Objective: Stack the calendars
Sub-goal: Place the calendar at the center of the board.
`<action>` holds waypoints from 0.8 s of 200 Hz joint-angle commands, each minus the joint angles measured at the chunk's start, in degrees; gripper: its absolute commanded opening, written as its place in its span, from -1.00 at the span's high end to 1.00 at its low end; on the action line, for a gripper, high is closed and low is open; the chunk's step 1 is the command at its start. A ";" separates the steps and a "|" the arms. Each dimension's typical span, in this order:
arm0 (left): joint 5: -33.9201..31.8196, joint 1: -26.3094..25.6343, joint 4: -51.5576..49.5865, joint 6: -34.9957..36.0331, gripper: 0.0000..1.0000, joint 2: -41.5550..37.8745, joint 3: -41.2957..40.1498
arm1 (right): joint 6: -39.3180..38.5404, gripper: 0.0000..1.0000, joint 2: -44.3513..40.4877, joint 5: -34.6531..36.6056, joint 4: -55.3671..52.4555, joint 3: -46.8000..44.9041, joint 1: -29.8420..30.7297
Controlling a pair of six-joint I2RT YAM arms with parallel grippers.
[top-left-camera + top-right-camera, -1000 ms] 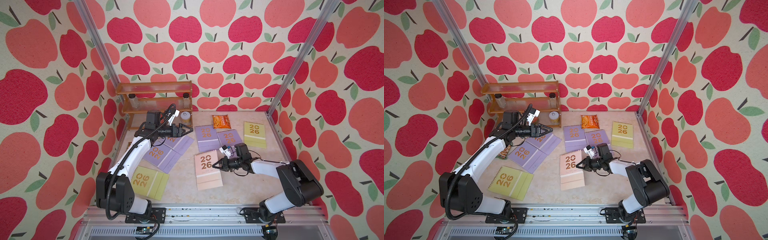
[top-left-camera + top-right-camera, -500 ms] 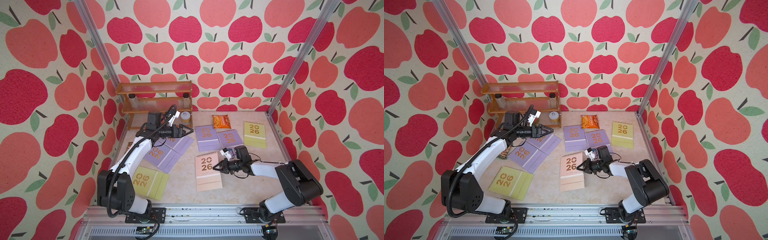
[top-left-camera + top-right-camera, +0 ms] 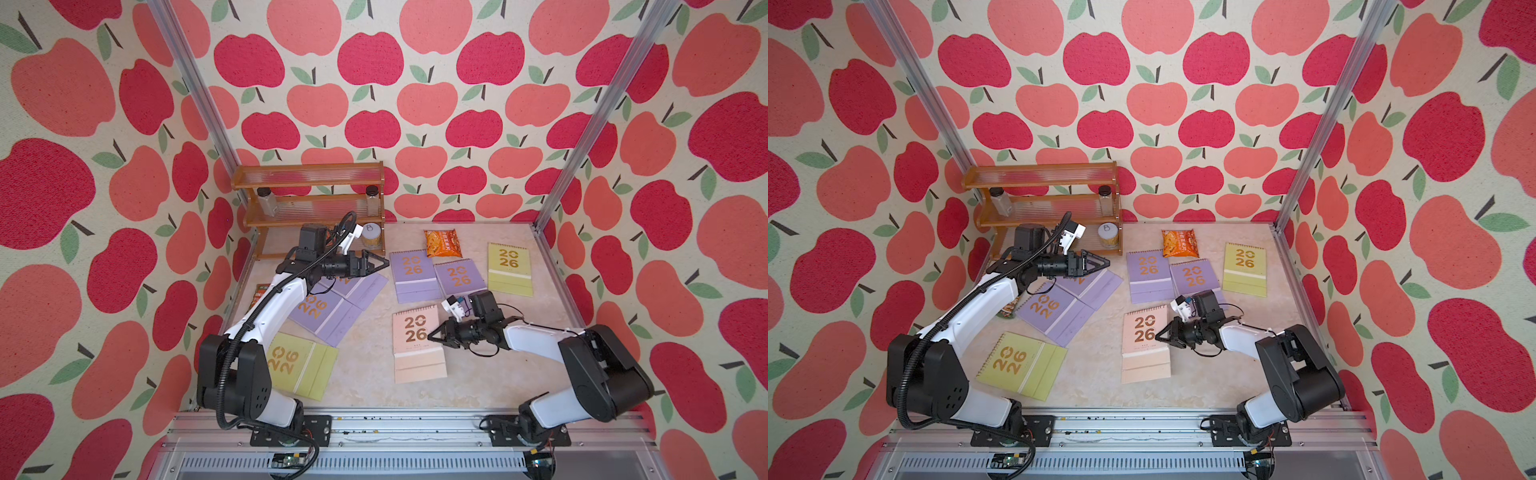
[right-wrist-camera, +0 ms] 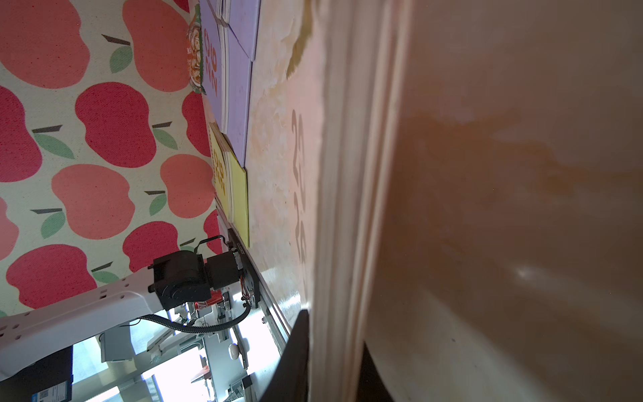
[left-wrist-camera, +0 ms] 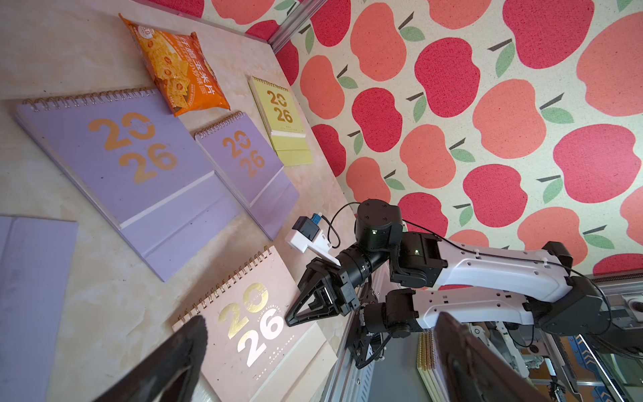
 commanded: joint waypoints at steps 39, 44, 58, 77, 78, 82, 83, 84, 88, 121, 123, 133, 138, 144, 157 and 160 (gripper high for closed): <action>0.57 -0.51 1.64 -0.43 -0.99 -0.18 -1.15 | -3.48 0.40 0.53 11.72 -12.72 -0.53 0.07; 0.55 -0.52 1.70 -0.39 -0.99 -0.17 -1.25 | -3.66 0.39 0.37 11.80 -12.78 -0.48 0.11; 0.56 -0.57 1.90 -0.50 -0.99 -0.09 -1.34 | -4.00 0.36 0.07 12.27 -13.70 -0.04 0.11; 0.55 -0.61 1.99 -0.61 -0.99 -0.04 -1.41 | -4.71 0.31 -0.23 13.07 -15.03 0.65 0.10; 0.55 -0.60 1.99 -0.61 -0.99 -0.03 -1.42 | -4.80 0.31 -0.26 13.11 -15.07 0.68 0.11; 0.57 -0.59 1.99 -0.61 -0.99 -0.03 -1.43 | -4.95 0.30 -0.36 13.37 -15.30 0.83 0.11; 0.56 -0.63 1.99 -0.61 -0.99 -0.02 -1.43 | -4.97 0.30 -0.41 13.43 -15.38 0.85 0.07; 0.56 -0.65 1.99 -0.56 -0.99 -0.02 -1.48 | -5.02 0.30 -0.43 13.47 -15.47 0.91 0.05; 0.55 -0.72 1.99 -0.56 -0.99 -0.07 -1.52 | -5.16 0.27 -0.47 13.76 -15.81 1.08 0.10; 0.48 -0.68 1.81 -0.52 -0.99 -0.11 -1.61 | -6.32 -0.05 -1.76 16.40 -18.19 2.16 0.11; 0.55 -0.68 1.88 -0.52 -0.99 -0.11 -1.61 | -6.37 -0.07 -1.84 16.49 -18.43 2.23 0.11; 0.47 -0.76 1.81 -0.47 -0.99 -0.14 -1.56 | -6.53 -0.13 -2.17 17.11 -18.83 2.55 0.06; 0.46 -0.77 1.81 -0.52 -0.99 -0.12 -1.61 | -6.48 -0.17 -2.27 17.29 -18.87 2.68 0.06; 0.45 -0.77 1.83 -0.50 -0.99 -0.12 -1.54 | -6.57 -0.22 -2.41 17.59 -19.07 2.85 0.05; 0.30 -0.90 1.72 -0.52 -0.99 0.03 -1.59 | -7.27 -0.31 -2.84 18.83 -20.31 3.67 0.11; 0.29 -0.87 1.73 -0.52 -0.99 0.01 -1.61 | -7.55 -0.33 -2.90 19.29 -20.83 3.97 0.11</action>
